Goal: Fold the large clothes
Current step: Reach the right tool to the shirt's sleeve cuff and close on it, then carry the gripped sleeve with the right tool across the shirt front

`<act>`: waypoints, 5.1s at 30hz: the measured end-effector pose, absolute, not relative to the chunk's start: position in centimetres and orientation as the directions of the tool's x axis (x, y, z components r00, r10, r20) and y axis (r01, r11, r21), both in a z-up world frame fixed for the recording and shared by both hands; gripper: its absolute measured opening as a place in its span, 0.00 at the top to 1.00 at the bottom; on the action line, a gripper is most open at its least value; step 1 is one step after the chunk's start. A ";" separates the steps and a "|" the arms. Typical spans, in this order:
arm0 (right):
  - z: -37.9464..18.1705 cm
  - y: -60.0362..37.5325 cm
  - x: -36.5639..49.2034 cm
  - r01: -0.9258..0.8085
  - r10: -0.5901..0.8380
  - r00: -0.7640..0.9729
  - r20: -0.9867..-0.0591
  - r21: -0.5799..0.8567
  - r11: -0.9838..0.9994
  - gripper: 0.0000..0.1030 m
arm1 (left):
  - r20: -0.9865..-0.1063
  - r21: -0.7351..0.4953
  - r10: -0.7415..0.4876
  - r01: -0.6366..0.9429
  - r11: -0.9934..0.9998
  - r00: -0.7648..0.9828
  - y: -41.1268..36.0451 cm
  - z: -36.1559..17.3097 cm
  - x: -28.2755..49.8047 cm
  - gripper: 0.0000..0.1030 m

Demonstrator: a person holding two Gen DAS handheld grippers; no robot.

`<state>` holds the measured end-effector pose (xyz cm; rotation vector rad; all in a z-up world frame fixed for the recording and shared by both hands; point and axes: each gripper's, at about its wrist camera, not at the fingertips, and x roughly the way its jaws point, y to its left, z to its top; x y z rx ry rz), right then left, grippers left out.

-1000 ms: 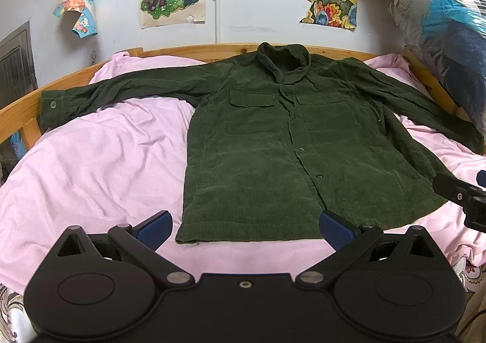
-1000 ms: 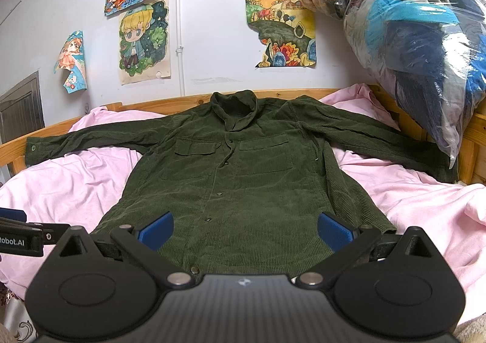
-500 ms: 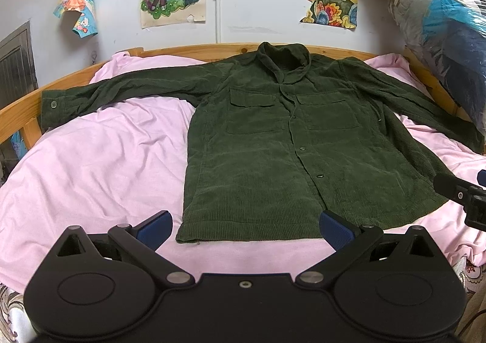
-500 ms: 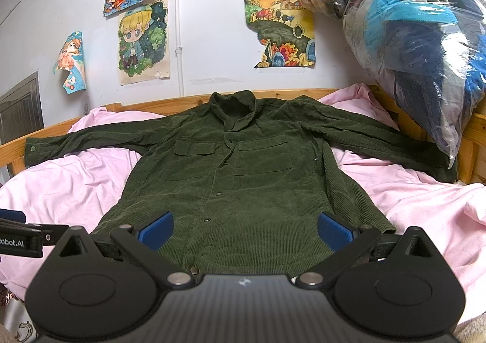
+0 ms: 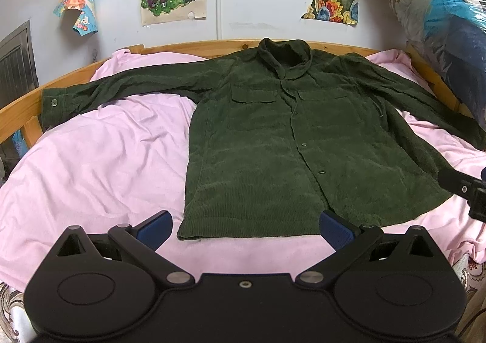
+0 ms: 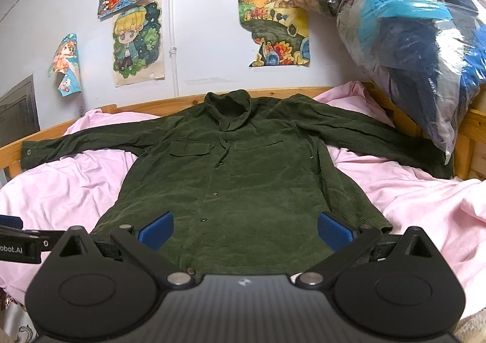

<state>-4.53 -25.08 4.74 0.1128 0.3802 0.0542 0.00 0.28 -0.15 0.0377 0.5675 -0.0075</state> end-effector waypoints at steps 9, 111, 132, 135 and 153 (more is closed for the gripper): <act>7.8 -30.1 -3.3 0.096 0.009 0.937 -0.350 0.281 0.955 0.00 | -0.579 0.083 0.013 0.043 0.996 0.815 -0.3 1.4 3.9 0.01; -1.2 -16.0 28.4 -0.817 0.453 0.557 -0.696 -0.362 0.449 0.10 | -0.556 -0.214 -0.066 -0.067 0.974 0.829 8.9 -2.7 32.2 0.01; -0.8 -25.7 36.2 -0.330 0.368 0.626 -0.687 0.193 0.924 0.67 | -0.658 -0.121 -0.192 0.150 0.981 0.728 3.9 -4.6 30.1 0.01; 0.0 -24.6 36.4 -0.359 0.380 0.595 -0.708 0.189 0.914 0.77 | -0.653 -0.111 -0.215 0.189 0.976 0.726 2.8 -4.8 29.2 0.01; 8.1 -18.0 42.9 -0.551 0.568 0.646 -0.510 0.203 0.809 0.19 | -0.616 -0.114 -0.172 0.129 0.985 0.768 2.0 -5.7 31.5 0.01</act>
